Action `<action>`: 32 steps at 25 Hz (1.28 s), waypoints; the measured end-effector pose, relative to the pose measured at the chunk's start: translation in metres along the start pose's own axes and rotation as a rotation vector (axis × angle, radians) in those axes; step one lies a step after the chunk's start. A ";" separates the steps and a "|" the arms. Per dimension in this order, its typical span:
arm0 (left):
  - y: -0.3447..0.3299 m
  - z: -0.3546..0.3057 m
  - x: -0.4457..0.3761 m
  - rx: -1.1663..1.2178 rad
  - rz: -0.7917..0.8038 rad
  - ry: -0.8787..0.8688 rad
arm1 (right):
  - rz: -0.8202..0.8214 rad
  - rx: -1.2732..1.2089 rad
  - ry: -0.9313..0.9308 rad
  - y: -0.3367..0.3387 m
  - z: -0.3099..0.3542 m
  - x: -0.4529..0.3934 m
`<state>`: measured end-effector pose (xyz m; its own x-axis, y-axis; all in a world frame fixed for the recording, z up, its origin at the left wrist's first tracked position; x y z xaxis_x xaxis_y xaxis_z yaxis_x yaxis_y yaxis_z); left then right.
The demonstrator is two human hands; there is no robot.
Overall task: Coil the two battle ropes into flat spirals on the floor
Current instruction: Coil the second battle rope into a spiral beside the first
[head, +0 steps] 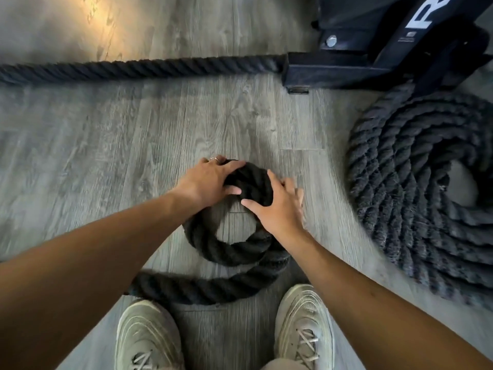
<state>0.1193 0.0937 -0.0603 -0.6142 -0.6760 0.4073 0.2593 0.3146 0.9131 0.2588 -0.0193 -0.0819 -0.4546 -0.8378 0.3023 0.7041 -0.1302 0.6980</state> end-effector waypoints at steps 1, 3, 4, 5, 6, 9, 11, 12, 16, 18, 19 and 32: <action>0.000 0.002 -0.002 -0.032 -0.009 0.020 | 0.005 0.027 0.000 0.000 0.000 0.003; -0.001 0.006 -0.001 -0.051 -0.045 0.048 | -0.012 0.098 -0.040 -0.003 -0.006 0.017; -0.001 0.005 0.000 -0.051 -0.064 0.050 | -0.059 0.115 -0.079 -0.003 -0.011 0.031; 0.000 0.004 0.000 -0.050 -0.079 0.048 | -0.114 0.110 -0.127 -0.005 -0.018 0.046; 0.002 0.003 0.000 -0.051 -0.088 0.045 | -0.153 0.090 -0.173 -0.008 -0.024 0.063; 0.003 0.002 0.007 -0.055 -0.069 0.076 | -0.107 0.021 -0.195 -0.012 -0.038 0.077; 0.000 0.009 0.023 -0.065 -0.044 0.180 | 0.019 0.074 -0.078 -0.004 -0.035 0.051; -0.004 0.015 0.034 -0.068 -0.040 0.243 | 0.088 0.140 0.013 0.001 -0.029 0.034; -0.021 0.020 0.078 -0.087 -0.056 0.406 | 0.198 0.474 0.315 0.014 0.007 -0.018; -0.025 0.015 0.080 -0.116 -0.053 0.422 | 0.077 0.418 0.191 0.022 0.004 -0.014; -0.024 0.014 0.076 -0.115 -0.043 0.421 | 0.001 0.329 0.059 0.024 -0.008 -0.001; -0.005 -0.006 0.008 -0.057 0.072 0.074 | -0.115 0.063 -0.136 0.000 -0.052 0.066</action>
<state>0.1178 0.0827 -0.0617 -0.5365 -0.7006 0.4705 0.3441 0.3275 0.8800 0.2574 -0.1021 -0.0961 -0.6026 -0.7395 0.2999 0.6096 -0.1841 0.7711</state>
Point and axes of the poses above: each hand's wrist, its own x-axis away from the middle knuckle, its own y-axis out of the back of the hand, z = x × y, the point moved 8 cm from there along -x, towards the middle knuckle, and after that the axes turned 11 degrees about -x, right-handed, at the moved point
